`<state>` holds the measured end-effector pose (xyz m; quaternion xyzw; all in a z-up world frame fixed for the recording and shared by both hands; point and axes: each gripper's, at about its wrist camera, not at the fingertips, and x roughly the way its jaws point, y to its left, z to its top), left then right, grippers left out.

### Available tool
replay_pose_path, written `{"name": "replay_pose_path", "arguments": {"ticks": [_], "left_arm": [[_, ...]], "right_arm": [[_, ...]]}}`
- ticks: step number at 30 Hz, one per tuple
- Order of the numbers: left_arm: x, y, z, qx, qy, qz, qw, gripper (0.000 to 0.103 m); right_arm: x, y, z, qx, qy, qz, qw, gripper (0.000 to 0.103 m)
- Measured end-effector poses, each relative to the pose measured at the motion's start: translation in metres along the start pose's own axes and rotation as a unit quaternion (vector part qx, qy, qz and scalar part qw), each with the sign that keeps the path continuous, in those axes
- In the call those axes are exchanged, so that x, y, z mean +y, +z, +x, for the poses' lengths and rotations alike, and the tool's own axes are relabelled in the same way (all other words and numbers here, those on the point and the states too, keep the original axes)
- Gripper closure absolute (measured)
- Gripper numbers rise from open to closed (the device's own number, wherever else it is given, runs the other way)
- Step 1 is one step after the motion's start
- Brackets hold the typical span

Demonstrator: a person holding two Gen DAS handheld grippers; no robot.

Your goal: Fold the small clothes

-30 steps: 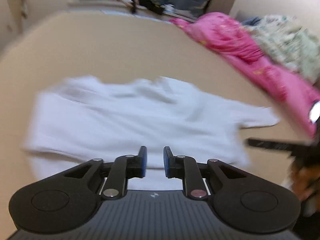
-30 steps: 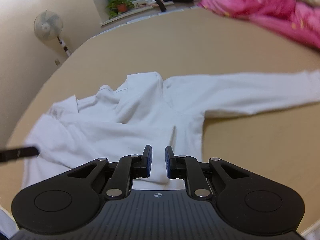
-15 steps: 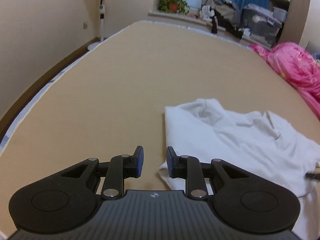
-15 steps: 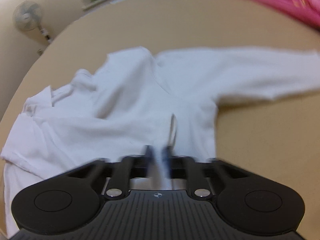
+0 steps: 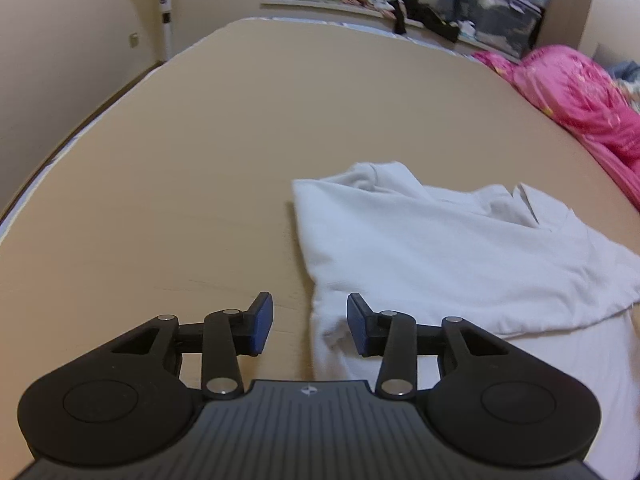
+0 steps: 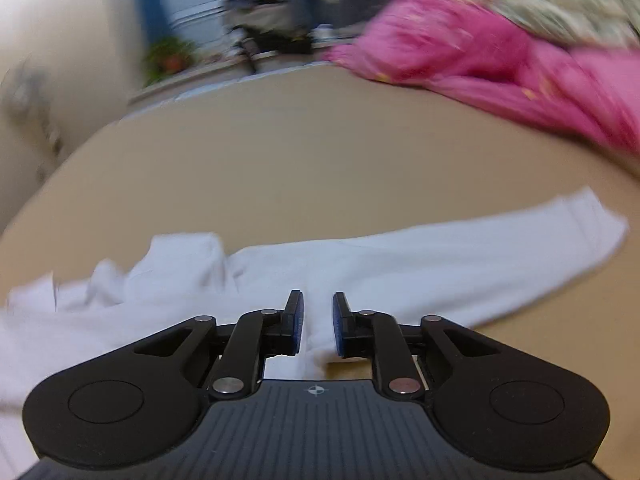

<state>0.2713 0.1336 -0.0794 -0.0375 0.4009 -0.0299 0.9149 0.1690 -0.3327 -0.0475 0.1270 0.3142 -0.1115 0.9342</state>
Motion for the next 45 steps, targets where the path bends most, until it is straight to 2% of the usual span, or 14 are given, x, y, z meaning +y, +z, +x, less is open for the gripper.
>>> {"name": "replay_pose_path", "arguments": {"ticks": [3, 5, 6, 7, 9, 11, 13, 16, 21, 26, 29, 32, 39, 45], "left_arm": [[-0.007, 0.0, 0.015, 0.006, 0.002, 0.01, 0.9999, 0.057], [-0.008, -0.002, 0.032, 0.036, 0.031, 0.02, 0.9986, 0.056], [-0.006, -0.005, 0.043, 0.066, 0.063, 0.028, 0.9955, 0.05], [-0.003, -0.008, 0.05, 0.081, 0.076, 0.024, 0.9936, 0.039], [-0.005, -0.005, 0.044, 0.071, 0.083, 0.023, 0.9938, 0.041], [-0.012, -0.005, 0.035, 0.05, 0.088, 0.037, 0.9942, 0.043], [-0.017, -0.005, 0.031, 0.037, 0.066, 0.039, 0.9964, 0.043], [-0.021, -0.014, 0.048, 0.084, 0.087, 0.059, 0.9909, 0.035], [-0.019, -0.004, 0.037, 0.051, 0.078, 0.026, 0.9953, 0.035], [-0.029, -0.001, 0.031, 0.031, 0.044, 0.029, 0.9981, 0.035], [-0.04, -0.004, 0.034, 0.036, 0.035, 0.055, 0.9973, 0.035], [-0.041, -0.016, 0.052, 0.093, 0.061, 0.09, 0.9897, 0.031], [-0.04, -0.014, 0.048, 0.085, 0.052, 0.087, 0.9912, 0.03], [-0.037, -0.017, 0.047, 0.079, 0.05, 0.089, 0.9916, 0.03]], "right_arm": [[0.001, 0.0, -0.005, -0.013, 0.04, -0.007, 0.999, 0.08], [0.002, -0.002, 0.008, 0.033, 0.084, -0.007, 0.996, 0.067], [0.002, -0.007, 0.021, 0.073, 0.09, -0.011, 0.993, 0.067], [0.002, -0.013, 0.032, 0.108, 0.066, -0.023, 0.992, 0.067], [-0.003, -0.021, 0.048, 0.149, -0.005, -0.033, 0.988, 0.056], [-0.011, -0.012, 0.039, 0.118, 0.018, 0.014, 0.993, 0.057], [-0.01, -0.007, 0.03, 0.085, 0.035, 0.008, 0.996, 0.059], [-0.008, -0.019, 0.049, 0.152, -0.006, -0.038, 0.988, 0.054], [-0.026, 0.003, 0.023, 0.071, -0.001, 0.017, 0.997, 0.054], [-0.077, 0.008, 0.022, 0.056, -0.022, 0.1, 0.993, 0.053], [-0.123, 0.01, 0.017, 0.036, -0.039, 0.16, 0.986, 0.056], [-0.17, 0.012, 0.018, 0.006, -0.059, 0.204, 0.977, 0.062], [-0.271, -0.003, 0.03, -0.046, -0.076, 0.301, 0.949, 0.062], [-0.313, -0.011, 0.055, -0.065, -0.057, 0.351, 0.932, 0.062]]}}
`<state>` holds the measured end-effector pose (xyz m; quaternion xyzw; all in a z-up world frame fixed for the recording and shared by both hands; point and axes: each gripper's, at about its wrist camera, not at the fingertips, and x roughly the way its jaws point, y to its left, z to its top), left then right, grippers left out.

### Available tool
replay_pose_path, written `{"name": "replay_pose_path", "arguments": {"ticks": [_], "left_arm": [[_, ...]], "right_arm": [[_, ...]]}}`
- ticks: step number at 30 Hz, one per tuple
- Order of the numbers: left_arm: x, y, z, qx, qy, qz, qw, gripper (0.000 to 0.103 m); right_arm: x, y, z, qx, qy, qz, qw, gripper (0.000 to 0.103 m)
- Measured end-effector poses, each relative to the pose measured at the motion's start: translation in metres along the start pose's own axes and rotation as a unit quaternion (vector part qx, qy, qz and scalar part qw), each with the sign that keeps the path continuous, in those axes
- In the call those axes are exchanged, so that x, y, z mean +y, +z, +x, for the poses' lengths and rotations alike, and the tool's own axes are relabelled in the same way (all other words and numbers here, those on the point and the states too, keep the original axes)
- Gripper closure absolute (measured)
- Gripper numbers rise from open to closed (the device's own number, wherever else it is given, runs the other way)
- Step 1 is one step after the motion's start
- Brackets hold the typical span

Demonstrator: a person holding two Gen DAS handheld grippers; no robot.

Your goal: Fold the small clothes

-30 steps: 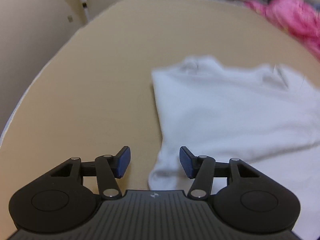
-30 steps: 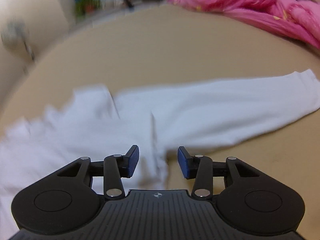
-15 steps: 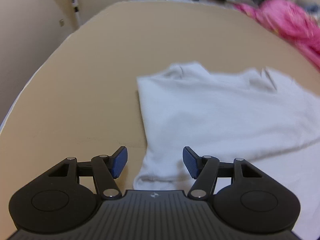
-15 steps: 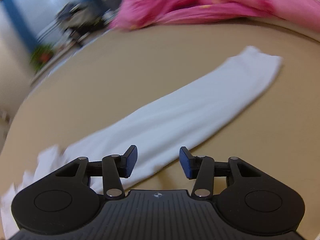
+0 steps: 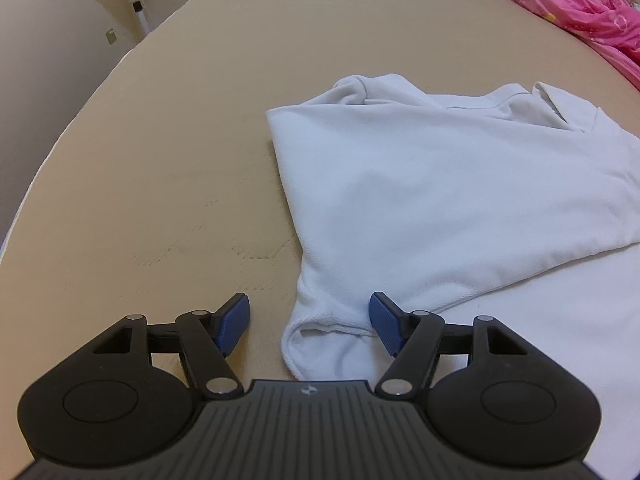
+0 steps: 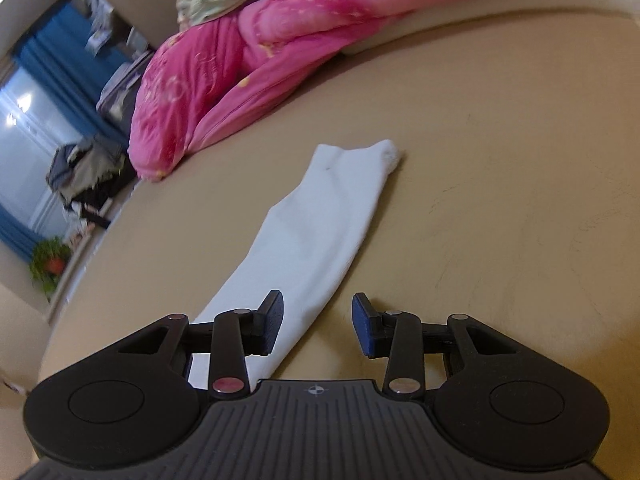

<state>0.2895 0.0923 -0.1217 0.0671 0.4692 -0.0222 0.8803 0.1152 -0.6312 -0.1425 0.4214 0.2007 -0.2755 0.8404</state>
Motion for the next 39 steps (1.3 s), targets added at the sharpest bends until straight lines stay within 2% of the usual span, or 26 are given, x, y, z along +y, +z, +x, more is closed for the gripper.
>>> {"name": "replay_pose_path", "arguments": {"ticks": [4, 6, 10, 12, 14, 16, 17, 19, 21, 22, 24, 26, 28, 29, 30, 31, 33, 34, 35, 36, 38, 39], "left_arm": [[0.002, -0.001, 0.0, -0.001, -0.003, -0.006, 1.0, 0.03], [0.002, -0.002, 0.0, -0.002, -0.001, -0.006, 1.0, 0.03], [0.002, -0.002, -0.001, -0.002, 0.002, -0.005, 1.0, 0.03], [0.001, -0.002, -0.002, -0.003, 0.004, -0.004, 1.0, 0.03], [0.001, -0.002, -0.003, -0.004, 0.005, -0.003, 1.0, 0.029], [0.002, -0.001, -0.003, -0.003, 0.004, -0.005, 1.0, 0.029], [0.003, -0.001, -0.002, -0.002, 0.003, -0.007, 1.0, 0.029], [0.005, 0.0, -0.002, 0.002, 0.0, -0.012, 0.9999, 0.029], [0.009, 0.002, -0.002, 0.007, -0.006, -0.022, 0.9997, 0.029], [0.011, 0.003, -0.003, 0.008, -0.009, -0.028, 0.9995, 0.029], [0.018, 0.004, -0.005, 0.007, -0.013, -0.042, 0.999, 0.029], [0.029, 0.005, -0.01, 0.001, -0.01, -0.064, 0.9979, 0.032], [0.044, 0.008, -0.014, -0.005, -0.014, -0.1, 0.9949, 0.037], [0.053, 0.009, -0.017, -0.008, -0.021, -0.121, 0.9924, 0.041], [0.06, 0.009, -0.019, -0.012, -0.026, -0.138, 0.99, 0.046], [0.066, 0.01, -0.022, -0.015, -0.032, -0.154, 0.9875, 0.056], [0.074, 0.011, -0.026, -0.021, -0.05, -0.18, 0.9821, 0.062], [0.076, 0.011, -0.028, -0.024, -0.061, -0.188, 0.9799, 0.066], [0.077, 0.012, -0.029, -0.027, -0.075, -0.194, 0.9778, 0.068], [0.076, 0.012, -0.03, -0.028, -0.089, -0.196, 0.9762, 0.068], [0.072, 0.016, -0.028, -0.026, -0.115, -0.197, 0.9732, 0.068], [0.07, 0.017, -0.027, -0.023, -0.129, -0.198, 0.9713, 0.068]], "right_arm": [[-0.013, 0.01, 0.018, 0.004, 0.033, 0.034, 0.999, 0.063], [-0.013, 0.012, 0.02, -0.002, 0.032, 0.04, 0.999, 0.069], [-0.017, 0.011, 0.024, -0.022, 0.012, 0.053, 0.998, 0.097], [-0.018, 0.009, 0.024, -0.034, 0.009, 0.06, 0.998, 0.1], [-0.008, 0.005, 0.019, -0.051, -0.01, 0.041, 0.998, 0.1], [0.019, 0.002, 0.006, -0.083, -0.027, 0.006, 0.996, 0.1], [0.04, 0.0, -0.005, -0.104, -0.025, -0.026, 0.994, 0.1], [0.1, -0.015, -0.03, -0.145, 0.007, -0.126, 0.981, 0.1], [0.167, -0.05, -0.055, -0.173, 0.063, -0.237, 0.954, 0.1], [0.203, -0.078, -0.07, -0.179, 0.1, -0.293, 0.934, 0.1], [0.26, -0.137, -0.098, -0.165, 0.184, -0.37, 0.896, 0.1], [0.304, -0.209, -0.132, -0.137, 0.268, -0.431, 0.851, 0.1], [0.332, -0.287, -0.16, -0.076, 0.341, -0.478, 0.806, 0.1], [0.338, -0.321, -0.167, -0.038, 0.36, -0.5, 0.787, 0.1], [0.341, -0.357, -0.171, 0.001, 0.368, -0.525, 0.767, 0.1], [0.34, -0.393, -0.169, 0.058, 0.367, -0.555, 0.744, 0.094], [0.333, -0.442, -0.16, 0.171, 0.335, -0.607, 0.7, 0.093], [0.326, -0.453, -0.161, 0.189, 0.317, -0.624, 0.688, 0.092], [0.32, -0.452, -0.165, 0.19, 0.315, -0.63, 0.683, 0.091], [0.315, -0.442, -0.172, 0.193, 0.32, -0.629, 0.682, 0.088], [0.308, -0.415, -0.178, 0.2, 0.319, -0.624, 0.685, 0.076], [0.303, -0.394, -0.181, 0.197, 0.314, -0.625, 0.687, 0.074]]}}
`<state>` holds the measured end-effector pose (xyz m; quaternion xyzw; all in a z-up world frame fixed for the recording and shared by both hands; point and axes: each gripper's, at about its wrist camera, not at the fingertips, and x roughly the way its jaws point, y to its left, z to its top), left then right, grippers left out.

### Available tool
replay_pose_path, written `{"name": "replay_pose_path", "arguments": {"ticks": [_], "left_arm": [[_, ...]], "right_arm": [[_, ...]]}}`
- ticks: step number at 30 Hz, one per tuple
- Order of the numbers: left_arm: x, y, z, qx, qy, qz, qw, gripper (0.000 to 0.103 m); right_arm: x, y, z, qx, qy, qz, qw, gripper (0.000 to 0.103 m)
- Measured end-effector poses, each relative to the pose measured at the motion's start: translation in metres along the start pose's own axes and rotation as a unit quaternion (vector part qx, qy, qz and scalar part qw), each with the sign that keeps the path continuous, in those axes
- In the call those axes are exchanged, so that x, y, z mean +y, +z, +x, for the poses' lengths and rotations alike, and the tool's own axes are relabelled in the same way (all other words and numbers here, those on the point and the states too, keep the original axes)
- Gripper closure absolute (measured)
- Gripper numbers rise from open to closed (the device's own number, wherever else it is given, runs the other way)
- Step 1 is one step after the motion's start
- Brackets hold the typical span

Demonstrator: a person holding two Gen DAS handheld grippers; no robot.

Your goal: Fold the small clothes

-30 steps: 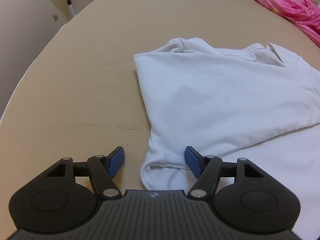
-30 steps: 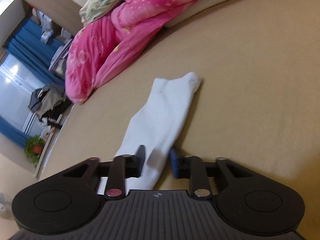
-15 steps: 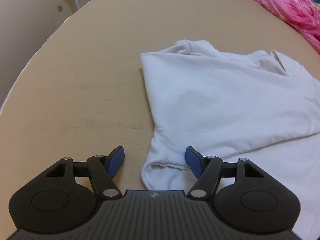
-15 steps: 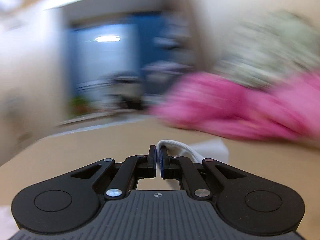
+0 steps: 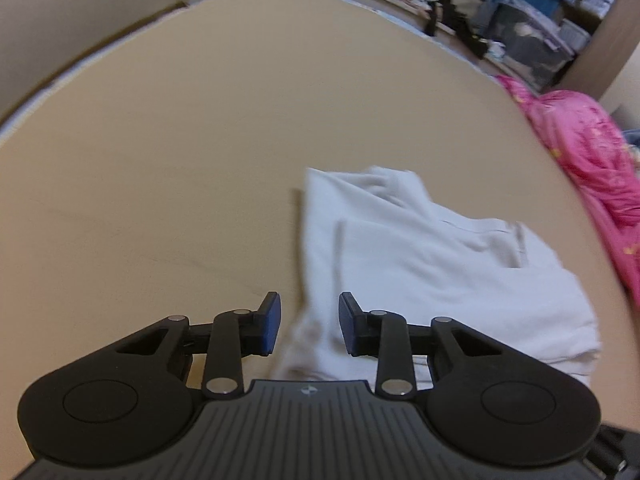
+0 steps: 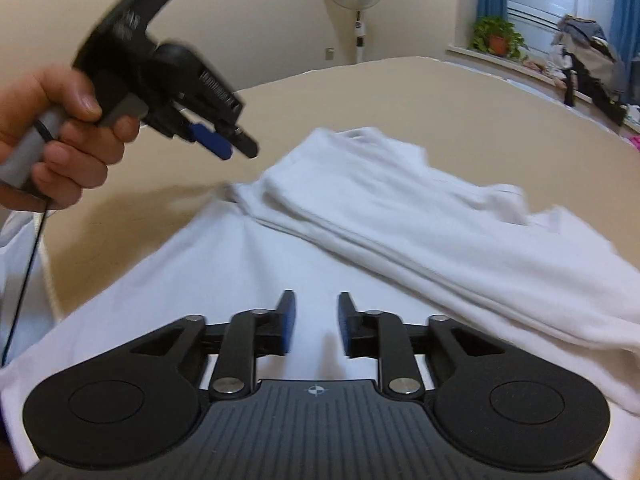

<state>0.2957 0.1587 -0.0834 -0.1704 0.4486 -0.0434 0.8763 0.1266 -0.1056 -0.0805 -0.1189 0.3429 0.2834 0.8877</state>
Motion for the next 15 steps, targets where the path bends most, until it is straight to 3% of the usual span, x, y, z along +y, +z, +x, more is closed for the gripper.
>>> {"name": "replay_pose_path", "arguments": {"ticks": [3, 7, 9, 10, 11, 12, 15], "left_arm": [[-0.006, -0.002, 0.011, 0.024, -0.023, -0.004, 0.9995, 0.068], [-0.009, -0.005, 0.031, 0.041, -0.009, 0.003, 0.9991, 0.068], [-0.011, -0.008, 0.036, 0.041, -0.005, 0.011, 0.9991, 0.077], [-0.013, -0.009, 0.036, 0.038, -0.002, 0.019, 0.9991, 0.096], [-0.017, -0.01, 0.034, 0.033, 0.004, 0.031, 0.999, 0.102], [-0.019, -0.01, 0.029, 0.023, 0.006, 0.04, 0.9989, 0.102], [-0.024, -0.009, 0.002, -0.025, 0.005, 0.045, 0.9987, 0.103]], "right_arm": [[-0.028, -0.009, -0.041, 0.007, -0.045, 0.003, 0.999, 0.065], [-0.073, -0.029, -0.081, 0.003, -0.11, 0.033, 0.993, 0.062], [-0.093, -0.044, -0.092, -0.01, -0.14, 0.079, 0.987, 0.061], [-0.104, -0.052, -0.095, -0.02, -0.152, 0.112, 0.982, 0.061], [-0.113, -0.058, -0.095, -0.021, -0.161, 0.144, 0.976, 0.061], [-0.123, -0.06, -0.093, -0.012, -0.169, 0.172, 0.97, 0.061], [-0.144, -0.05, -0.097, -0.073, -0.18, 0.237, 0.952, 0.059]]}}
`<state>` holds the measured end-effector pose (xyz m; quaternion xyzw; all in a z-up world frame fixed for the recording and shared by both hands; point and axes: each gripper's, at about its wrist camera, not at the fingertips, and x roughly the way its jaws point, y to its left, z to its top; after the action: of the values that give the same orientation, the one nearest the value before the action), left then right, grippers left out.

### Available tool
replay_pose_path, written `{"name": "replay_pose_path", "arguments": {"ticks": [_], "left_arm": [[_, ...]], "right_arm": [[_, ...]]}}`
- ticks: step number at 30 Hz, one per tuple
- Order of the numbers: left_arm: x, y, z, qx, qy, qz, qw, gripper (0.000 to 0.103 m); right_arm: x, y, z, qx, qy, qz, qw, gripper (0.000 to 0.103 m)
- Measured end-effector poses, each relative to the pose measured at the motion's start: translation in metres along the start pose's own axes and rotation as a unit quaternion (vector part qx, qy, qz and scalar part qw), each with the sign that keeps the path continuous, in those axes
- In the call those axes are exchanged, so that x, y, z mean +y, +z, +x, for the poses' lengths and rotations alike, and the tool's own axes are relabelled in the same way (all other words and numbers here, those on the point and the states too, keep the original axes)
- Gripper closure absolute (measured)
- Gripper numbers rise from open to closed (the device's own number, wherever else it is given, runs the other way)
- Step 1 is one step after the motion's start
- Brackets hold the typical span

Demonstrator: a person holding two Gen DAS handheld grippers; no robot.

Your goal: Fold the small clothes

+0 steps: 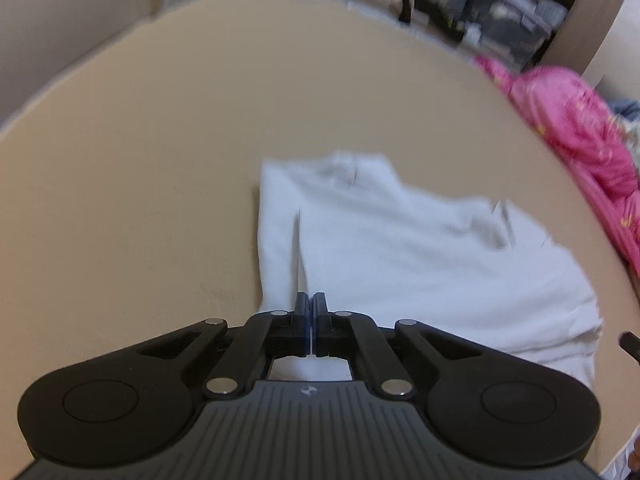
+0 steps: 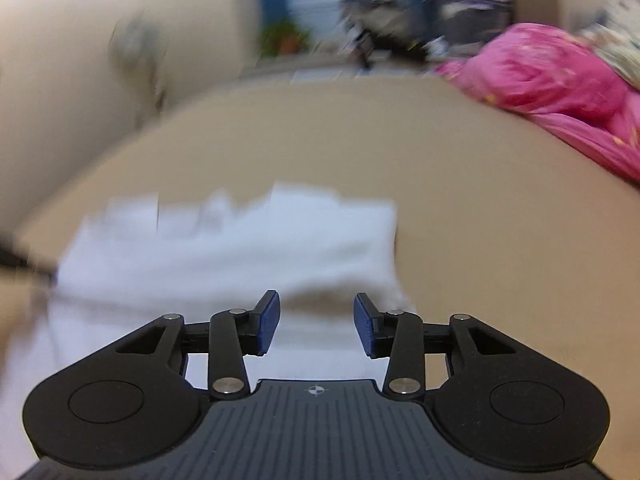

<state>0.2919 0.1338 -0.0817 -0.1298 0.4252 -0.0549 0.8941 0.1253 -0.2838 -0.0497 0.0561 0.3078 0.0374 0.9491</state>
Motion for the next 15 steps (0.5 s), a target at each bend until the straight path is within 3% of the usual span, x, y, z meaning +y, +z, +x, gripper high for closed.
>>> {"name": "replay_pose_path", "arguments": {"ticks": [3, 6, 9, 11, 15], "left_arm": [[0.003, 0.0, -0.013, -0.023, 0.037, 0.004, 0.999, 0.103], [0.009, -0.001, -0.005, -0.007, 0.061, -0.004, 0.9981, 0.102], [0.016, 0.004, -0.002, -0.017, 0.081, -0.007, 0.9965, 0.099], [0.016, 0.008, -0.005, -0.028, 0.063, -0.013, 0.9976, 0.099], [0.003, 0.009, 0.001, -0.022, 0.023, 0.022, 0.9993, 0.089]], "right_arm": [[-0.007, 0.007, 0.019, -0.007, -0.027, 0.034, 0.999, 0.058], [-0.017, 0.01, 0.037, 0.003, -0.033, 0.059, 0.998, 0.058], [-0.025, 0.003, 0.066, 0.065, -0.075, 0.069, 0.993, 0.059], [-0.033, -0.006, 0.075, 0.126, -0.092, 0.094, 0.983, 0.059], [-0.032, -0.001, 0.059, 0.134, -0.113, 0.13, 0.976, 0.059]]}}
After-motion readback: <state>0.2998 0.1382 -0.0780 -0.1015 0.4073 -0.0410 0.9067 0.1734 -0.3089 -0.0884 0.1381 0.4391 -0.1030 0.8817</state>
